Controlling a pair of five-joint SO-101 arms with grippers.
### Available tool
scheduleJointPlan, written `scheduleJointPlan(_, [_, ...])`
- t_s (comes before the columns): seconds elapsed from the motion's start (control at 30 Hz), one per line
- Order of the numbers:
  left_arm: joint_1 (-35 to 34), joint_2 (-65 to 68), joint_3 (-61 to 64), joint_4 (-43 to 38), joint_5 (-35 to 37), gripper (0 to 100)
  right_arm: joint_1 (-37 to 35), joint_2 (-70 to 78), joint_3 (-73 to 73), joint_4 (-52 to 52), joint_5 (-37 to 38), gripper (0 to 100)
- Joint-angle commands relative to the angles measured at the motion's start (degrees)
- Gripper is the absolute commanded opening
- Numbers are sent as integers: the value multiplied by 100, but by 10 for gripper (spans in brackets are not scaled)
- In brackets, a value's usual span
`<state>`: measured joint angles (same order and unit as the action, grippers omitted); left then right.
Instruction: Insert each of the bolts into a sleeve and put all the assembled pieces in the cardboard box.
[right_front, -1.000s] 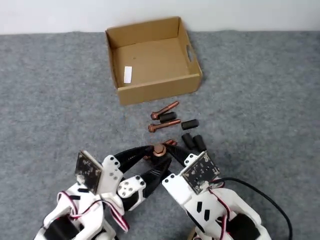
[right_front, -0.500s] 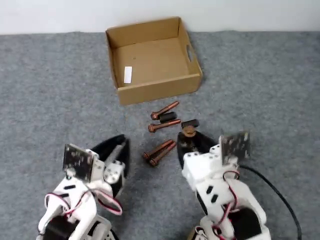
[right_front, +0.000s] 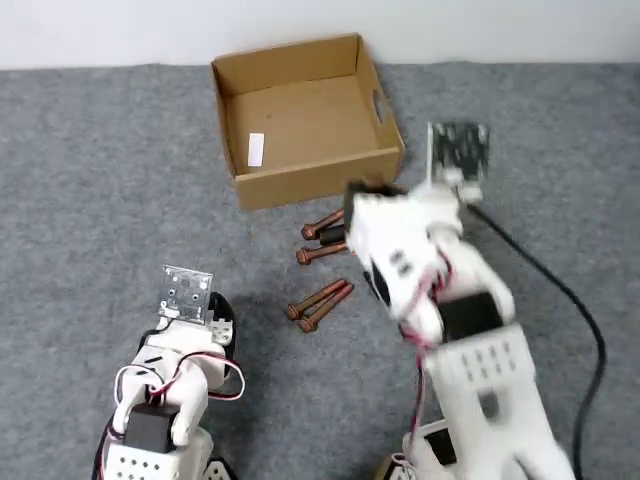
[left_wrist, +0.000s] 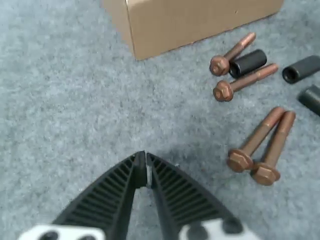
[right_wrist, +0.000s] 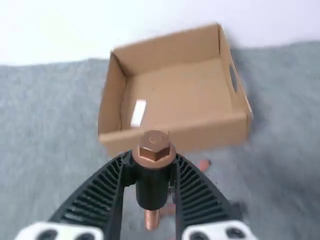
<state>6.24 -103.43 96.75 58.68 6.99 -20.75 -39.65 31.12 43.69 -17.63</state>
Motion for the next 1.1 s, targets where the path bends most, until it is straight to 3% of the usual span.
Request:
scheduleJointPlan(0.0, [-35,-26,-31,0,-35,5,75,1323,-1442,-514,-35,8])
scheduleJointPlan(0.23, [-35,-26,-31,141,-35,5,215,3705,-3464,-1156,-26,8])
scheduleJointPlan(0.67, [-35,-26,-31,149,-35,5,259,7644,-6778,-1182,492,8])
scheduleJointPlan(0.9, [-35,-26,-31,149,-35,5,180,8971,-7921,-347,1020,11])
scheduleJointPlan(1.07, [-35,-26,-31,149,-26,5,84,9253,-8492,549,1020,167])
